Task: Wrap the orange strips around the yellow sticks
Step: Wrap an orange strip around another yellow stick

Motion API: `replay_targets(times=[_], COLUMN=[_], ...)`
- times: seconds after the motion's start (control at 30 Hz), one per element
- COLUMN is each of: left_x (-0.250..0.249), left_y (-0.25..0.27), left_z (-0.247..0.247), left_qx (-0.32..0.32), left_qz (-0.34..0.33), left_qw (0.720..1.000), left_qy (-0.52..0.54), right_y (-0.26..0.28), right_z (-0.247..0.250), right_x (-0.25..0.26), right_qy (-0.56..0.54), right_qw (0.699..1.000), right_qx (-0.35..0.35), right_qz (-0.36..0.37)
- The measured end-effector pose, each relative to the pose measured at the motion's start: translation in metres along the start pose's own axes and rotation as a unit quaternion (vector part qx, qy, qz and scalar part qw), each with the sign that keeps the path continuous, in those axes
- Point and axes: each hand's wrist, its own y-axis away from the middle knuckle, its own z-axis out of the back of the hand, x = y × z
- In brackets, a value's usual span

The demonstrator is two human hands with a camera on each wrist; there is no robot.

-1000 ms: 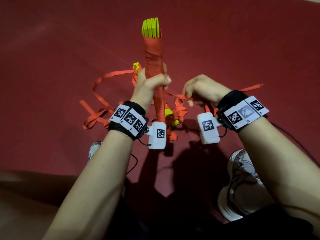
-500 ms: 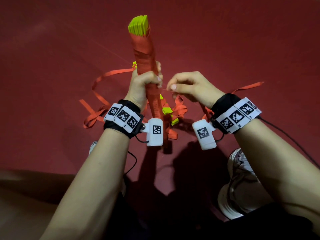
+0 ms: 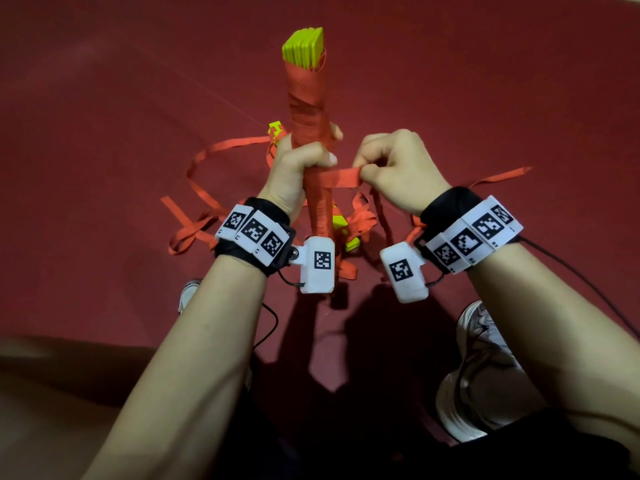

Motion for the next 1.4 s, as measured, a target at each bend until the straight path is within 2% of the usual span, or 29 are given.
replay_targets(times=[0.13,0.3,0.5,0.7,0.83,0.93,1.2,1.3,1.4], left_x=[0.001,0.001,-0.001,-0.006,-0.003,0.000,0.001,0.001,0.000], left_y=[0.002,0.003,0.005,0.006,0.001,-0.003,-0.005,-0.005,-0.004], left_z=[-0.004,-0.007,-0.007,-0.008,-0.005,-0.002,-0.002,0.000,0.000], left_qx=[0.000,0.028,0.007,-0.030,-0.029,-0.028,-0.032,-0.035,-0.013], left_qz=[0.015,0.010,0.026,0.014,0.011,0.009,0.004,0.016,0.024], left_qw=[1.000,0.999,0.999,0.999,0.999,0.999,0.999,0.997,0.996], left_qy=[0.016,0.033,0.040,0.041,0.035,0.032,0.044,0.067,0.091], right_y=[0.001,0.000,-0.003,0.000,0.004,0.005,0.006,0.003,0.000], right_z=[-0.004,-0.005,-0.003,-0.001,-0.005,-0.007,-0.005,-0.004,-0.002], right_x=[0.002,0.005,-0.003,-0.001,0.004,0.007,0.003,-0.001,-0.005], right_qy=[0.052,0.090,0.146,0.066,0.008,-0.023,0.003,0.028,0.041], right_qw=[0.998,0.994,0.984,0.994,0.998,0.997,0.995,0.994,0.994], right_qx=[-0.037,-0.057,-0.088,-0.083,-0.055,-0.060,-0.067,-0.081,-0.089], right_qz=[0.016,-0.010,-0.046,-0.013,0.036,0.046,0.079,0.069,0.054])
